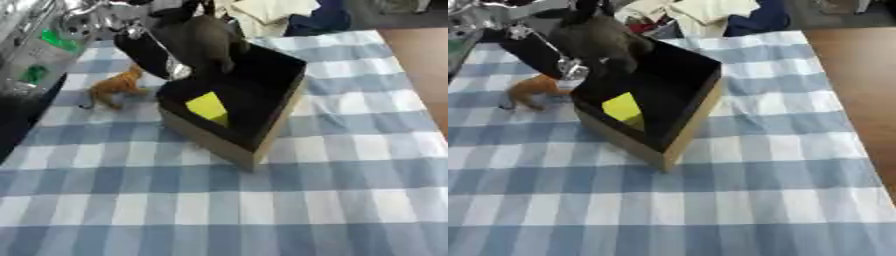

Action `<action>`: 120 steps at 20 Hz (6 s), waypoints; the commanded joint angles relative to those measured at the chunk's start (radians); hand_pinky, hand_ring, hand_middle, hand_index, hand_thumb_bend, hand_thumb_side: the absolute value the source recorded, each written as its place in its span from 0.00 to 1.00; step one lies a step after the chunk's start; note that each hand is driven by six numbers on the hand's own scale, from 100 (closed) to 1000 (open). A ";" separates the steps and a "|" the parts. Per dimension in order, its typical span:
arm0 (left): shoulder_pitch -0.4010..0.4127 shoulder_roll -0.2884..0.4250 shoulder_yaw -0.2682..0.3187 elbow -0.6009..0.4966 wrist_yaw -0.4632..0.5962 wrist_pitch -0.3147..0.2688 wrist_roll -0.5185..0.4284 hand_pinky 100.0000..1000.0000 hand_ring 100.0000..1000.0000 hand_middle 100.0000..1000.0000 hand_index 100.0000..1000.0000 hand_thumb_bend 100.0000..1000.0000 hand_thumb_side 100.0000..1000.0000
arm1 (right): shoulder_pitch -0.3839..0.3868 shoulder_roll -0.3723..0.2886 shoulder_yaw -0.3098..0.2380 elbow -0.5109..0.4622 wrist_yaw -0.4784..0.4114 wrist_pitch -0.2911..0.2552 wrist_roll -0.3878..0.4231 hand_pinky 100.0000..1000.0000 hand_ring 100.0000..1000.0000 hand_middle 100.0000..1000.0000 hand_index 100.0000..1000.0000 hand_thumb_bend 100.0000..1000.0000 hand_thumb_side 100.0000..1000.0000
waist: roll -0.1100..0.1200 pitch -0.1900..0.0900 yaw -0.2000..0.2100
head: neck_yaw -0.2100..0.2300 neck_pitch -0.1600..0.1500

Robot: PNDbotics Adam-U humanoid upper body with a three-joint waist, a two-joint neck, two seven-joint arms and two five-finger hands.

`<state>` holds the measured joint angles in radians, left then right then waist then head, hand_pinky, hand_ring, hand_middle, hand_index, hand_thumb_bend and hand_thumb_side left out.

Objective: Pick up objects on the table and place them in the box.

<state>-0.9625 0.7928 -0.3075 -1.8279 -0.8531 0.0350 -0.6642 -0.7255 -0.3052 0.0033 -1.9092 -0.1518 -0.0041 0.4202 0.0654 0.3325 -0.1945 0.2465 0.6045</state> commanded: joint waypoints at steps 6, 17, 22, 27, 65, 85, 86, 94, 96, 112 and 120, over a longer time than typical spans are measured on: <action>-0.026 -0.044 -0.008 0.061 0.042 -0.039 0.157 0.37 0.40 0.25 0.42 0.00 0.30 | -0.040 0.003 0.003 -0.023 -0.015 -0.001 0.013 1.00 0.95 0.70 0.88 0.00 0.69 | -0.009 0.001 -0.023 | 0.042 -0.019; -0.021 -0.148 -0.070 0.277 -0.012 -0.090 0.317 0.41 0.43 0.33 0.50 0.00 0.26 | -0.059 0.029 0.007 -0.025 -0.027 -0.001 0.020 1.00 0.95 0.70 0.89 0.00 0.69 | -0.025 0.016 -0.048 | 0.075 -0.030; -0.008 -0.172 -0.078 0.349 -0.091 -0.110 0.361 0.42 0.44 0.35 0.50 0.00 0.24 | -0.057 0.032 0.007 -0.027 -0.029 0.003 0.022 1.00 0.95 0.70 0.89 0.00 0.69 | -0.024 0.018 -0.049 | 0.065 -0.030; -0.001 -0.182 -0.075 0.383 -0.124 -0.104 0.398 0.42 0.44 0.36 0.51 0.00 0.25 | -0.058 0.034 0.007 -0.028 -0.031 0.006 0.025 1.00 0.95 0.70 0.89 0.00 0.69 | -0.024 0.021 -0.050 | 0.061 -0.031; 0.016 -0.109 -0.010 0.092 -0.006 0.062 0.192 0.68 0.79 0.75 0.90 0.14 0.90 | -0.020 0.050 0.005 -0.037 -0.035 0.026 0.027 1.00 0.95 0.69 0.89 0.00 0.68 | -0.029 -0.023 -0.012 | 0.017 0.010; 0.268 0.216 0.182 -0.172 0.074 0.120 0.206 0.70 0.82 0.77 0.89 0.23 0.71 | 0.002 0.023 -0.008 -0.038 -0.030 0.024 0.007 1.00 0.95 0.69 0.89 0.00 0.68 | -0.034 -0.041 0.038 | -0.023 0.039; 0.280 0.224 0.186 -0.172 0.072 0.121 0.203 0.70 0.83 0.77 0.89 0.23 0.71 | 0.000 0.021 -0.008 -0.037 -0.030 0.022 0.006 1.00 0.95 0.69 0.89 0.00 0.68 | -0.034 -0.039 0.038 | -0.022 0.036; 0.329 0.261 0.208 -0.116 0.051 0.127 0.152 0.71 0.84 0.78 0.90 0.25 0.74 | -0.017 0.009 -0.008 -0.030 -0.025 0.013 0.005 1.00 0.95 0.69 0.89 0.00 0.69 | -0.040 -0.016 0.039 | -0.012 0.018; 0.327 0.257 0.211 -0.072 0.052 0.129 0.136 0.72 0.85 0.79 0.90 0.26 0.76 | -0.019 0.007 -0.008 -0.028 -0.024 0.011 0.006 1.00 0.95 0.69 0.89 0.00 0.69 | -0.041 -0.013 0.040 | -0.011 0.014; 0.260 0.227 0.215 0.162 0.025 0.096 -0.065 0.79 0.89 0.82 0.96 0.45 0.81 | -0.032 -0.001 -0.004 -0.021 -0.020 0.008 0.017 1.00 0.95 0.68 0.88 0.00 0.71 | -0.040 0.011 0.036 | 0.000 -0.009; 0.243 0.226 0.217 0.185 0.020 0.098 -0.140 0.81 0.90 0.83 0.98 0.55 0.89 | -0.030 0.001 -0.002 -0.019 -0.022 0.011 0.022 1.00 0.95 0.68 0.88 0.00 0.71 | -0.039 0.012 0.035 | 0.003 -0.012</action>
<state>-0.7010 0.9936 -0.1069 -1.6410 -0.8284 0.1321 -0.7933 -0.7399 -0.2874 0.0019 -1.9213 -0.1763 0.0084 0.4390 0.0255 0.3637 -0.1589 0.2451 0.6047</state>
